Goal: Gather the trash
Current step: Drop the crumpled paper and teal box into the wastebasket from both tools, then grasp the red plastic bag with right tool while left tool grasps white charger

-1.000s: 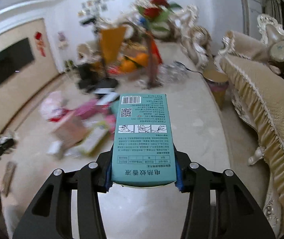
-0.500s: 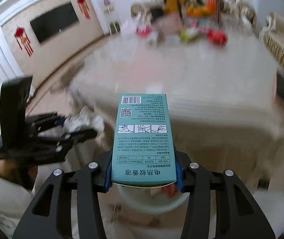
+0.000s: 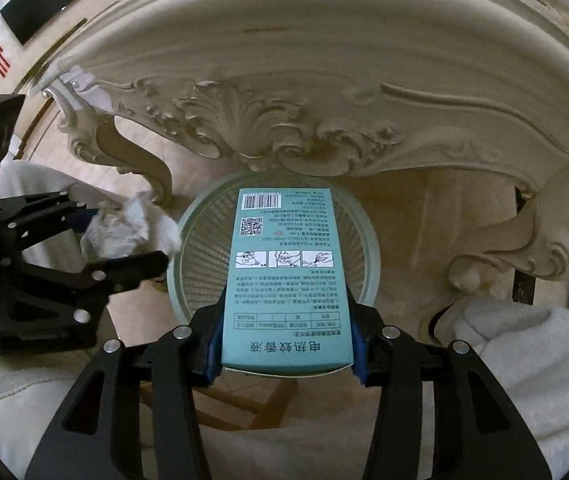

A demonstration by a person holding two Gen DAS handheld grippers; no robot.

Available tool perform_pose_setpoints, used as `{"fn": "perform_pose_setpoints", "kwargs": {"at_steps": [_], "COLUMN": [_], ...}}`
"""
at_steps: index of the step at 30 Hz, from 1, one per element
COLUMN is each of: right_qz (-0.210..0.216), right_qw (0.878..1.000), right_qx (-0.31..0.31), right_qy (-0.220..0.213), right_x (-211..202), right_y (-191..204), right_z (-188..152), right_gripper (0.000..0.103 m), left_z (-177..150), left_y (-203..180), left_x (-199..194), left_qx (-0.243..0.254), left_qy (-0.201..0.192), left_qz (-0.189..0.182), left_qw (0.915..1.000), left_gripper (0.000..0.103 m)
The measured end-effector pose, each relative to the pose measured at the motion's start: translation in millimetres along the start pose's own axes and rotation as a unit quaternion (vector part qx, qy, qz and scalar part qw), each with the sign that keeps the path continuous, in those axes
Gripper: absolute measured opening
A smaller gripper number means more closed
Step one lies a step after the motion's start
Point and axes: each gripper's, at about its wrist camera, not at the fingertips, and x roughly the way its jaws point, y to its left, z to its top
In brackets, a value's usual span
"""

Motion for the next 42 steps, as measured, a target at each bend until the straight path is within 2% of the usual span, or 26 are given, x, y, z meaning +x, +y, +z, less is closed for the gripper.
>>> {"fn": "perform_pose_setpoints", "kwargs": {"at_steps": [1,2,3,5,11,15,19,22,25,28,34,37,39,42], "right_qz": [-0.001,-0.010,-0.010,-0.009,-0.014,-0.016,-0.006,-0.006,-0.009,-0.052,-0.097,-0.119,-0.125,-0.139], "right_qw": [1.000,1.000,1.000,1.000,0.999,0.999,0.998,0.992,0.985,0.977,0.964,0.958,0.956,0.957], "right_qx": [0.000,0.004,0.008,0.019,0.030,0.026,0.008,-0.017,-0.028,-0.021,0.020,0.032,0.038,0.048], "right_qy": [0.003,0.002,0.002,0.001,-0.010,-0.020,-0.063,-0.125,-0.168,-0.208,-0.245,-0.260,-0.262,-0.249], "right_x": [0.3,-0.2,-0.4,-5.1,-17.6,-29.3,-63.0,-100.6,-122.4,-133.3,-135.7,-135.6,-132.2,-116.7], "right_y": [-1.1,-2.1,-3.9,-10.9,-11.5,-9.1,-2.7,0.9,-5.7,-23.1,-62.3,-81.1,-90.9,-104.1], "right_z": [-1.5,-3.3,-4.3,-7.7,-11.3,-8.7,1.3,20.2,42.4,78.0,140.4,179.9,202.8,236.2], "right_gripper": [0.066,0.070,0.070,0.070,0.070,0.070,0.070,0.070,0.070,0.070,0.070,0.070,0.070,0.070], "left_z": [0.0,-0.4,-0.8,0.1,-3.0,-1.7,4.8,21.8,50.0,87.4,167.1,208.1,232.4,267.4], "left_y": [0.1,0.9,4.0,8.0,17.5,20.2,21.7,25.5,36.6,51.8,80.7,90.2,97.4,103.3], "left_x": [-0.8,-3.3,-8.3,-13.8,-22.3,-41.5,-77.6,-111.6,-140.6,-150.6,-144.8,-136.7,-126.2,-105.7], "left_qx": [0.004,0.004,-0.001,-0.014,-0.031,-0.038,-0.035,-0.028,-0.033,-0.047,-0.096,-0.102,-0.109,-0.115], "left_qy": [-0.014,-0.029,-0.046,-0.058,-0.067,-0.084,-0.119,-0.162,-0.207,-0.234,-0.245,-0.249,-0.242,-0.225], "left_qz": [0.019,0.033,0.031,0.014,0.017,0.016,0.008,0.028,0.039,0.066,0.087,0.102,0.108,0.144], "left_qw": [0.9997,0.9990,0.9985,0.9981,0.9971,0.9956,0.9922,0.9860,0.9770,0.9688,0.9608,0.9577,0.9582,0.9566], "left_gripper": [0.090,0.093,0.094,0.094,0.094,0.094,0.094,0.094,0.094,0.094,0.094,0.094,0.094,0.094]}}
